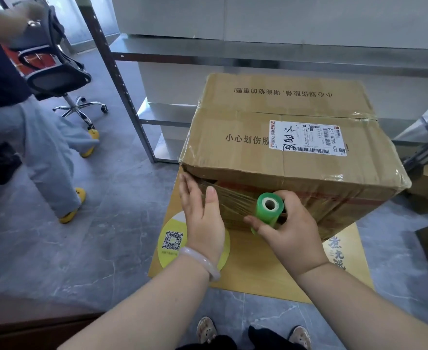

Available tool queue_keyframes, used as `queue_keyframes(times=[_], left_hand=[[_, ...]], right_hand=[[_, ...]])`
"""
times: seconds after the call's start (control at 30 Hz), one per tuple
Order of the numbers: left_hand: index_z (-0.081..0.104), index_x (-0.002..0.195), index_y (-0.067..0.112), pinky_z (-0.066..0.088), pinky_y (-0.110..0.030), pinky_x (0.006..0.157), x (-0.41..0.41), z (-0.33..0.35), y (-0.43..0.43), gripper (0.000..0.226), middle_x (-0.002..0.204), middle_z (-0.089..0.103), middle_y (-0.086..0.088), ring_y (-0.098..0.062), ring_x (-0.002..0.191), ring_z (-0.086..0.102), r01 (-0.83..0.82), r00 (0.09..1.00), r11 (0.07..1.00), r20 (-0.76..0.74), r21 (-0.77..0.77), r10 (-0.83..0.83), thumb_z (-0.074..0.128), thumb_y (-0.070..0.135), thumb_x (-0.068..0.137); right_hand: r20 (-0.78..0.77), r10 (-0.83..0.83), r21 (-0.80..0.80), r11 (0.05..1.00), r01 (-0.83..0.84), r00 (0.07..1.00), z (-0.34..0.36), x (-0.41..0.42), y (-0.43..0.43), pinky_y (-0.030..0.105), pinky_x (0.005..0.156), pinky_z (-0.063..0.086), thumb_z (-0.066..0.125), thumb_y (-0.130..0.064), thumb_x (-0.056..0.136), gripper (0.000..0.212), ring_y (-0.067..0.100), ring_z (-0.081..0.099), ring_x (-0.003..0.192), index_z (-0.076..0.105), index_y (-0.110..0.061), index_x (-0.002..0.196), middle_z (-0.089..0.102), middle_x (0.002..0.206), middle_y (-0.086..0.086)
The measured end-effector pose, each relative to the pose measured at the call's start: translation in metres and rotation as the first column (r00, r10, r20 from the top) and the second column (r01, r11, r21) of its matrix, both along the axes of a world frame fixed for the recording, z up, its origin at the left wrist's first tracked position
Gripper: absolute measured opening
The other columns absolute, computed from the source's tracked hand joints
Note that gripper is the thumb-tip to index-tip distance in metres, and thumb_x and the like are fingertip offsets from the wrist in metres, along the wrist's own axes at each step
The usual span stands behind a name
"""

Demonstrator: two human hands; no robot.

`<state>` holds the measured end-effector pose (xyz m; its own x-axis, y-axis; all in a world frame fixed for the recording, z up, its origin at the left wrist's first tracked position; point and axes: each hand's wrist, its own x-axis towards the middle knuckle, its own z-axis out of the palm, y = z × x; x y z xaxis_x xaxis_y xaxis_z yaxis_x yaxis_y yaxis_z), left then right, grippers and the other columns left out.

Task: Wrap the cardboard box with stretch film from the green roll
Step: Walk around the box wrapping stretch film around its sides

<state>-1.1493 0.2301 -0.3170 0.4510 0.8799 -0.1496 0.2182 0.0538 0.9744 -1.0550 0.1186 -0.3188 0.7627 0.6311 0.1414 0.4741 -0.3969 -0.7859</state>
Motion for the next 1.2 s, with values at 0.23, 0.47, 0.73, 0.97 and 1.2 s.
queue_keyframes(times=[0.23,0.47,0.73,0.97,1.2], left_hand=[[0.005,0.159,0.038,0.023,-0.006,0.108,-0.013,-0.001,0.003,0.060,0.152,0.022,0.028,0.005,0.144,0.023,-0.089,0.975,0.989,0.193,-0.116,0.110,0.035,0.023,0.109],[0.035,0.143,0.049,0.027,-0.029,0.120,-0.029,-0.025,-0.029,0.047,0.156,0.032,0.009,-0.001,0.144,0.031,0.071,0.997,0.997,-0.031,0.022,-0.071,0.042,0.030,0.100],[0.046,0.144,0.031,0.031,-0.024,0.119,-0.013,-0.026,-0.062,0.064,0.148,0.036,0.018,0.008,0.139,0.034,0.371,0.928,0.910,0.041,-0.187,-0.370,0.044,0.021,0.081],[0.005,0.160,0.035,0.033,-0.033,0.117,-0.004,-0.014,-0.077,0.088,0.162,0.003,0.017,-0.011,0.150,0.016,0.429,0.886,0.885,-0.109,-0.180,-0.451,0.047,0.019,0.085],[-0.004,0.159,0.031,0.005,-0.029,0.123,0.019,-0.005,-0.094,0.094,0.167,-0.003,0.006,-0.010,0.154,-0.002,0.375,0.915,0.910,-0.086,-0.179,-0.394,0.049,0.007,0.085]], right_hand=[[-0.015,0.017,-0.015,1.000,-0.017,1.000,0.000,0.000,-0.002,0.017,0.063,0.044,0.078,-0.051,0.066,0.047,0.000,0.054,0.082,0.048,-0.029,0.095,0.057,0.084,-0.015],[-0.025,0.009,0.002,1.000,-0.009,1.000,-0.001,-0.001,-0.001,0.014,0.061,0.042,0.078,-0.051,0.067,0.046,-0.003,0.051,0.087,0.047,-0.031,0.094,0.056,0.084,-0.016],[-0.047,0.071,-0.008,0.997,-0.071,0.996,-0.004,0.000,-0.005,0.020,0.077,0.045,0.072,-0.044,0.078,0.040,0.002,0.054,0.091,0.051,-0.028,0.108,0.058,0.096,-0.015],[-0.180,0.224,-0.007,0.973,-0.229,0.958,0.001,0.006,-0.024,0.018,0.100,0.033,0.054,-0.030,0.076,0.054,-0.007,0.043,0.118,0.042,-0.042,0.127,0.051,0.124,-0.020],[0.023,0.290,-0.082,0.954,-0.287,0.957,0.012,0.035,-0.047,0.017,0.088,0.039,0.072,-0.039,0.079,0.046,-0.002,0.048,0.105,0.050,-0.035,0.119,0.055,0.110,-0.023]])
